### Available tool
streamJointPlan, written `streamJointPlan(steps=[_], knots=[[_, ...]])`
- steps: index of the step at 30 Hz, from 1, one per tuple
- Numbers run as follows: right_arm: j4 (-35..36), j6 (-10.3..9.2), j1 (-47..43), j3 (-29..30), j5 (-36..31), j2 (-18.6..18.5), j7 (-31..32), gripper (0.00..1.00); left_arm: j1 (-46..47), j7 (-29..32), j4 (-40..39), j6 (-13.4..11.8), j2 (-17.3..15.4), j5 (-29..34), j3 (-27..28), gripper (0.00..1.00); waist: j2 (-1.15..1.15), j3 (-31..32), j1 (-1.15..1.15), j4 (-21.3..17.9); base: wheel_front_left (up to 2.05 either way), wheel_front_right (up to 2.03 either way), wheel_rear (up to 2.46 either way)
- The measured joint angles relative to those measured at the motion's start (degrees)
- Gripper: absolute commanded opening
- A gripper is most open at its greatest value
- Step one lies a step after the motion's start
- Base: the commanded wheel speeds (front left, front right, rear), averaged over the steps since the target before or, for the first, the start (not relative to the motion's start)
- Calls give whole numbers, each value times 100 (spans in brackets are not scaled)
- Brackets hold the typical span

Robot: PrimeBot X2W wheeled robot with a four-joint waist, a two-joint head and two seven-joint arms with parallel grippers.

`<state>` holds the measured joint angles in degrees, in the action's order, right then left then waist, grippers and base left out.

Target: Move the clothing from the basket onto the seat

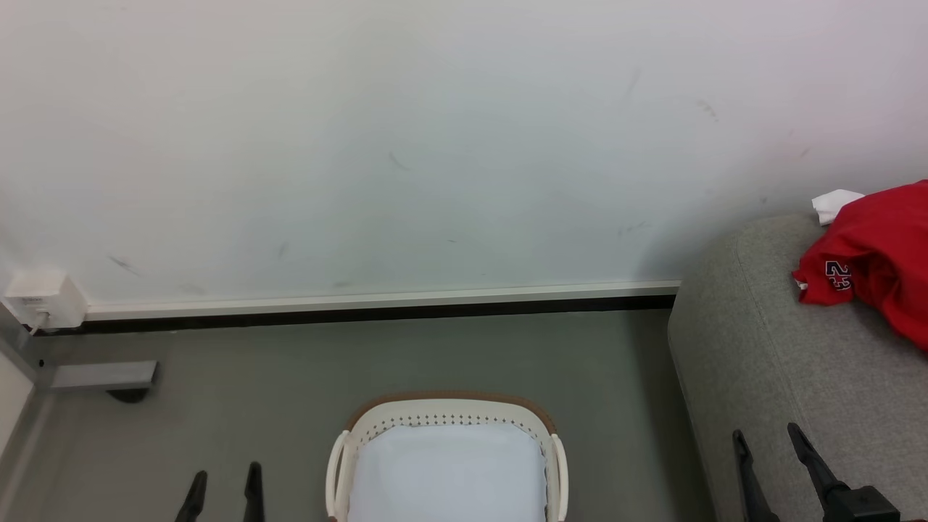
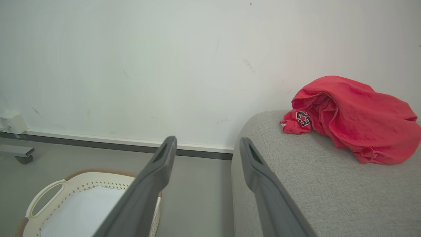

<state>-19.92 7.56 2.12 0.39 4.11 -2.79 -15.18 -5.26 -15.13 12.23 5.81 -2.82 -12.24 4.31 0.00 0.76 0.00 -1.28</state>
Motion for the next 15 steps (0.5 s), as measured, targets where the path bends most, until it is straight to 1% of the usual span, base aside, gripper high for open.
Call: streamJointPlan(steps=[9, 10, 15], knots=[[23, 0, 2, -19, 44, 0, 0, 100, 0, 0, -4, -53, 0, -32, -25, 100, 0, -3, 0, 5, 0, 0, 0], [9, 0, -3, -19, 51, 1, -1, 0, -3, 0, 10, -54, 2, -38, -26, 0, 0, -3, 0, 4, 0, 0, 0], [-233, 0, -146, -18, 58, 65, 5, 0, -80, 9, 253, -54, 63, -36, -75, 0, 0, -3, 0, 5, 0, 0, 0]])
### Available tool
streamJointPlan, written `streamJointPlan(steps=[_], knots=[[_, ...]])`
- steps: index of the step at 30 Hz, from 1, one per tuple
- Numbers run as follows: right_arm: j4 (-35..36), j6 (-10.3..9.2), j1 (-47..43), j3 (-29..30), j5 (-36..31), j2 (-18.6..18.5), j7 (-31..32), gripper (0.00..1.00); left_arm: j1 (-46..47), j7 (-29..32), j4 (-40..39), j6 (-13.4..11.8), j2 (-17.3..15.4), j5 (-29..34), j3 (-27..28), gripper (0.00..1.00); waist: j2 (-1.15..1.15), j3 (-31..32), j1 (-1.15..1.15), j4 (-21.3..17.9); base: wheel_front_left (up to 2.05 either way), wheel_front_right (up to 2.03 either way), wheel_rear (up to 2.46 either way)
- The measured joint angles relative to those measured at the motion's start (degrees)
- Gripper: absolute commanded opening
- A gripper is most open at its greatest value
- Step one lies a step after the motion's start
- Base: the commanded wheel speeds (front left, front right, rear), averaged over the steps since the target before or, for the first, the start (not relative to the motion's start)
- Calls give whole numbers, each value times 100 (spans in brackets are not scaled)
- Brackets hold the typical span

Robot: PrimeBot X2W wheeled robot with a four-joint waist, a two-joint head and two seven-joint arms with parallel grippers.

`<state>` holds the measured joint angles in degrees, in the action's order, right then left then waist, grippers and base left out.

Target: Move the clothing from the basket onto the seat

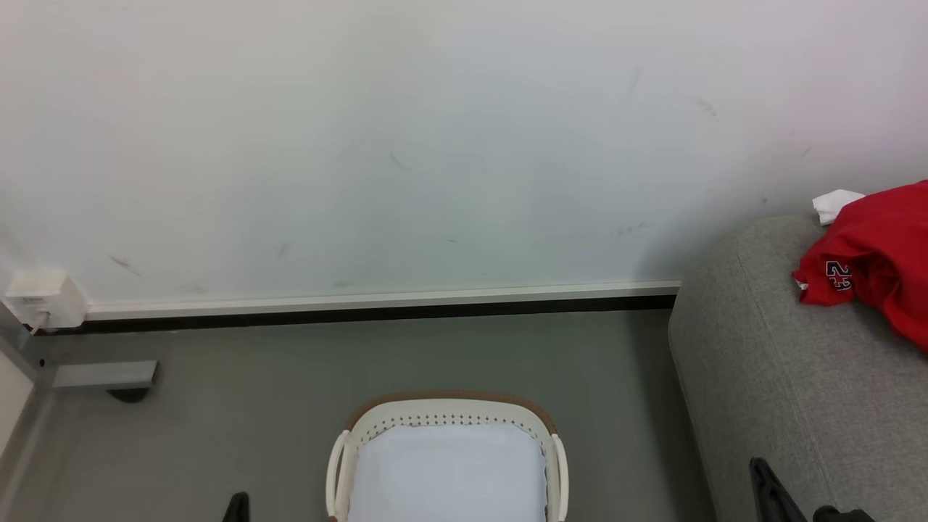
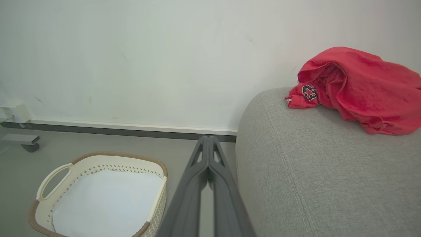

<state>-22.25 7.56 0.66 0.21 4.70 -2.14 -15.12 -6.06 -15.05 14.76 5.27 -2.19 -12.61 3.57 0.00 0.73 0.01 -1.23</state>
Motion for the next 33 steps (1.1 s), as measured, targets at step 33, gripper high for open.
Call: streamJointPlan(steps=[33], knots=[[226, 0, 70, 219, 3264, 14, 810, 0, 367, 802, 49, 68, 21, -2943, 100, 0, 0, -23, 0, 31, 0, 0, 0]])
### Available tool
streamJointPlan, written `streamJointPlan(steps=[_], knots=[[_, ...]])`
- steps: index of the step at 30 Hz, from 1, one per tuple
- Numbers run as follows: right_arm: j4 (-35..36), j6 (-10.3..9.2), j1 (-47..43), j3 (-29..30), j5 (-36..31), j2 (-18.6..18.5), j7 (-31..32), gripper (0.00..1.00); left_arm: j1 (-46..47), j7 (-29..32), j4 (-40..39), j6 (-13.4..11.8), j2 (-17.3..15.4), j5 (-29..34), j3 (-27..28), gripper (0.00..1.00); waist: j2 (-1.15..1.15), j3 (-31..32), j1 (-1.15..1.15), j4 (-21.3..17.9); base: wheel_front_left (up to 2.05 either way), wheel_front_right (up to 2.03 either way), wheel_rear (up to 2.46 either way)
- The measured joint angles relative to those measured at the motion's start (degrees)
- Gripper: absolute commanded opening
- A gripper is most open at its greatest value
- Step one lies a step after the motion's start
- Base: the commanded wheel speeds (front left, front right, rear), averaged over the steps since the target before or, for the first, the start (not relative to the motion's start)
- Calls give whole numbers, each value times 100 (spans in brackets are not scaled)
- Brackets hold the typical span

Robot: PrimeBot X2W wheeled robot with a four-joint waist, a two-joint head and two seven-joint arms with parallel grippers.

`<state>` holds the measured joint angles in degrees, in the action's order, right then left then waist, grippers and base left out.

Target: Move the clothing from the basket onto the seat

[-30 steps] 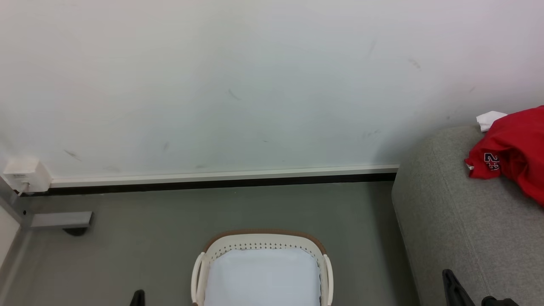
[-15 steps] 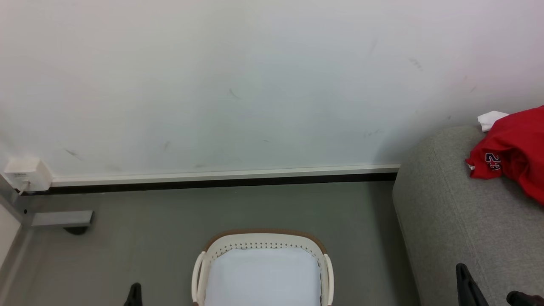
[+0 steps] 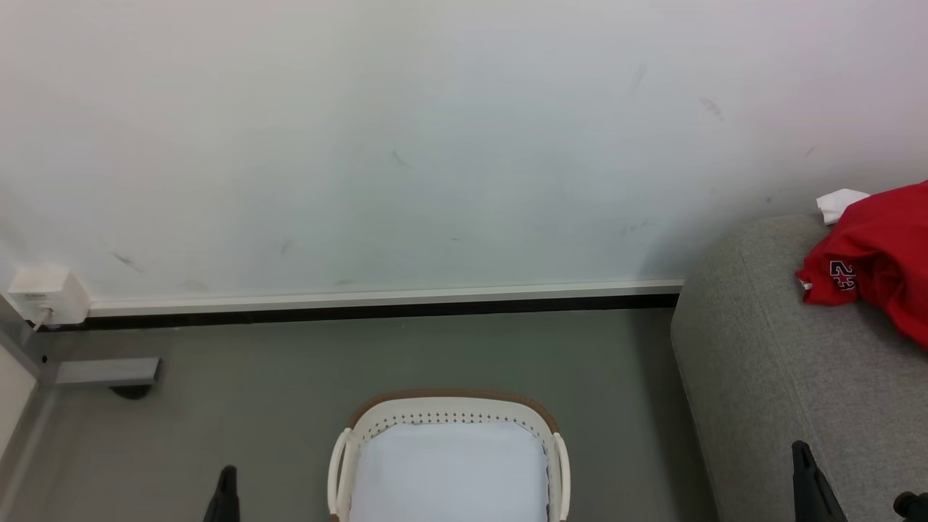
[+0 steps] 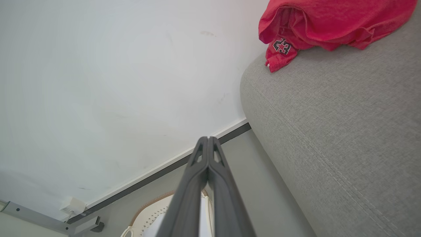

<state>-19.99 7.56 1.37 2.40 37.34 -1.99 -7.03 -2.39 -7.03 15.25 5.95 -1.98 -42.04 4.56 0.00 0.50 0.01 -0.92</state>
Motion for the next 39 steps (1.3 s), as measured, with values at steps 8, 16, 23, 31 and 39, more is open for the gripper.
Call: streamJointPlan(steps=[8, 16, 23, 31, 39], knots=[[79, 0, 83, 46, 666, -4, 171, 0, 104, 190, -19, 8, -7, -632, 25, 0, 0, -6, 0, 8, 0, 0, 0], [146, 0, 98, 101, 1295, -8, 321, 0, 205, 319, -31, 33, -12, -1194, 42, 0, 0, -12, 0, 15, 0, 0, 0], [189, 0, 173, 140, 1786, -12, 453, 0, 271, 450, -37, 44, -22, -1663, 54, 0, 0, -16, 0, 22, 0, 0, 0], [249, 0, 206, 174, 2330, -16, 581, 0, 352, 590, -51, 58, -27, -2112, 71, 0, 0, -22, 0, 30, 0, 0, 0], [311, 0, 227, 204, 2809, -22, 703, 0, 438, 702, -60, 65, -32, -2577, 88, 0, 0, -28, 0, 38, 0, 0, 0]])
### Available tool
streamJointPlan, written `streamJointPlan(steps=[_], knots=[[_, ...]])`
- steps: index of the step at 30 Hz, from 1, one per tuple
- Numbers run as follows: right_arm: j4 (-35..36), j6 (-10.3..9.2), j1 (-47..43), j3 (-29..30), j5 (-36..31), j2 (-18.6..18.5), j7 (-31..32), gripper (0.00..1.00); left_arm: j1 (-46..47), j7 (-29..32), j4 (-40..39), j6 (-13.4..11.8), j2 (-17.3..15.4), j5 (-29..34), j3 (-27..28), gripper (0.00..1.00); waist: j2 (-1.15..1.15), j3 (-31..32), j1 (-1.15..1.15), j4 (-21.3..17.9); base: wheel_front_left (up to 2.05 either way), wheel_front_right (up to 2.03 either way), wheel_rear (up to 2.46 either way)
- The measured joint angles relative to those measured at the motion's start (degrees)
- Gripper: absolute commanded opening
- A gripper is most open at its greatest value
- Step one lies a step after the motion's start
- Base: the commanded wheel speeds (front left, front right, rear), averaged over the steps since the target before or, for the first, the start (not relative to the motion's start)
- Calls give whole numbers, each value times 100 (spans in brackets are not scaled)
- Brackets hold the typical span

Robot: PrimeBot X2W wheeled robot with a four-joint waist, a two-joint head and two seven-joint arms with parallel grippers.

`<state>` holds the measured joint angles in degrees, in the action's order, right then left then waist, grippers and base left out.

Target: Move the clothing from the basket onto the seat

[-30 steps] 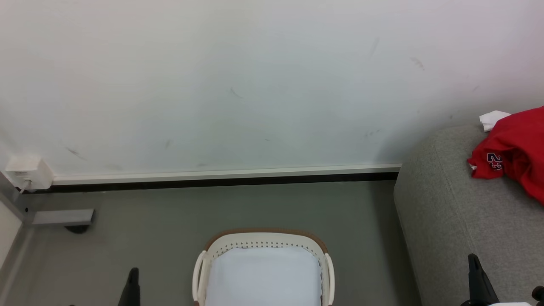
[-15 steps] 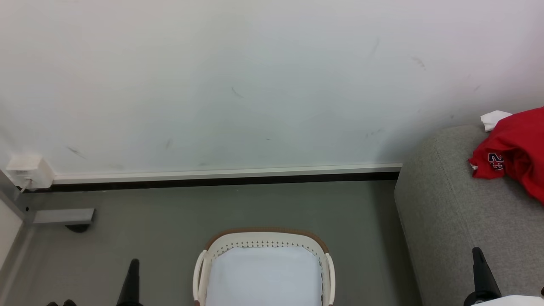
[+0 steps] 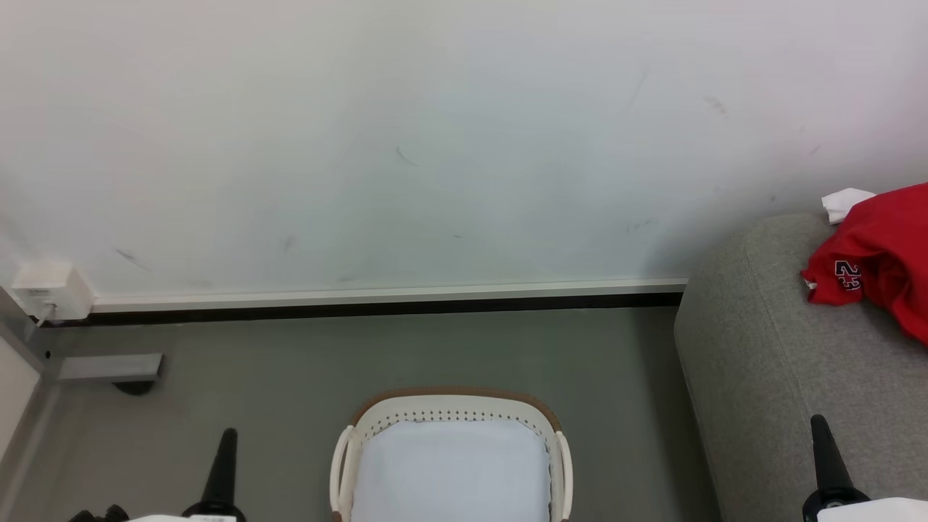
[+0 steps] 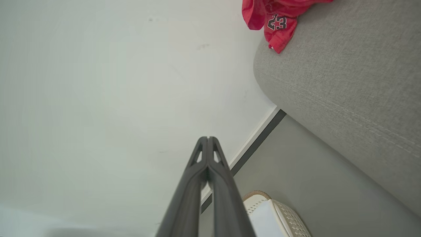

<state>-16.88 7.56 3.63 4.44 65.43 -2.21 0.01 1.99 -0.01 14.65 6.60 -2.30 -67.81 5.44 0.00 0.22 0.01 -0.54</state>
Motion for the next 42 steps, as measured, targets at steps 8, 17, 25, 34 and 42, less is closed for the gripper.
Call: streamJointPlan(steps=[8, 17, 25, 34, 42], knots=[[44, 0, 73, 37, 480, -5, 119, 0, 64, 108, -7, 19, -7, -448, 14, 0, 0, -6, 0, 8, 0, 0, 0], [94, 0, 93, 79, 969, -11, 246, 0, 137, 240, -18, 37, -13, -879, 38, 0, 0, -12, 0, 17, 0, 0, 0], [141, 0, 106, 110, 1370, -20, 335, 0, 196, 331, -26, 44, -19, -1248, 56, 0, 0, -18, 0, 24, 0, 0, 0], [191, -1, 166, 140, 1777, -27, 435, 0, 262, 437, -31, 49, -22, -1624, 75, 0, 0, -24, 0, 33, 0, 0, 0], [218, -1, 199, 162, 2124, -33, 520, 0, 319, 526, -37, 53, -26, -1952, 87, 0, 0, -30, 0, 41, 0, 0, 0]])
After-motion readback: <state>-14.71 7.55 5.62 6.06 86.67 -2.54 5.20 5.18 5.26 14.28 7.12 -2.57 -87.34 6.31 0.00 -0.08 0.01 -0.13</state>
